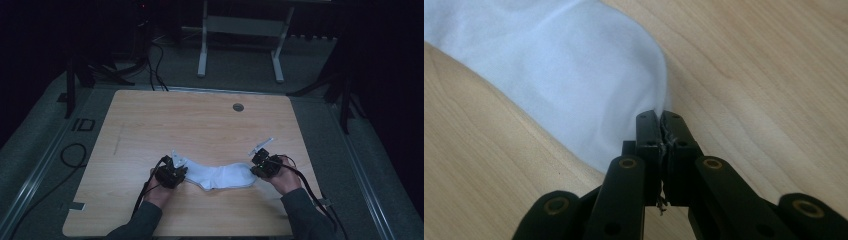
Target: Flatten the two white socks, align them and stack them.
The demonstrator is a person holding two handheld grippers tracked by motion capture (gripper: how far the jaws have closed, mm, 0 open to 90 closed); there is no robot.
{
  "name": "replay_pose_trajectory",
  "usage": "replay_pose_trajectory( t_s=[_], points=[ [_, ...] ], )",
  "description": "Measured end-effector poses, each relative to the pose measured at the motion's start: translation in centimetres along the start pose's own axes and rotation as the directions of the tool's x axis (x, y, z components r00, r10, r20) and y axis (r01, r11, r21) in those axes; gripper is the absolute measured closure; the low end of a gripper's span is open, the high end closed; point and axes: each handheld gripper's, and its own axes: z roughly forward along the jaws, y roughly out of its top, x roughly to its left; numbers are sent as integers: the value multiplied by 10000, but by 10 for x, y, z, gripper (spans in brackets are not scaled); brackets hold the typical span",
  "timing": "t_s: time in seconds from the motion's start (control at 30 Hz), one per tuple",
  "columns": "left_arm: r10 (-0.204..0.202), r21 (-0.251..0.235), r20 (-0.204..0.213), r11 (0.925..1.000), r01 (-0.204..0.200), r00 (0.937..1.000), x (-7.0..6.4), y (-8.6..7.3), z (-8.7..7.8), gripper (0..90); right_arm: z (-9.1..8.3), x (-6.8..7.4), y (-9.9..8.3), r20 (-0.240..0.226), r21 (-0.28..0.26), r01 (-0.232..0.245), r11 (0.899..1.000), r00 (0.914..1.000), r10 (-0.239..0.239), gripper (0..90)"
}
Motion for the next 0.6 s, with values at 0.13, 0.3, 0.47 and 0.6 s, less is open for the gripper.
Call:
replay_pose_trajectory(
  t_s=[0.13,0.3,0.47,0.6],
  points=[
    [-4,-1,-2,10000,4,10000,0,0,0,789,7,-1,-1,-66,116,-36,9999,10000,36,859],
    [-23,-23,19,10000,23,10000,0,0,0,789,11,-2,-2,-100,216,-117,9997,9999,119,842],
    [-73,-81,26,9999,74,10000,0,-1,0,783,8,-4,-2,89,-10,-167,9999,9998,167,692],
    [-103,-117,50,9999,103,9999,0,-1,-1,772,1,-6,-2,105,-325,-339,9989,9994,342,608]
  ],
)
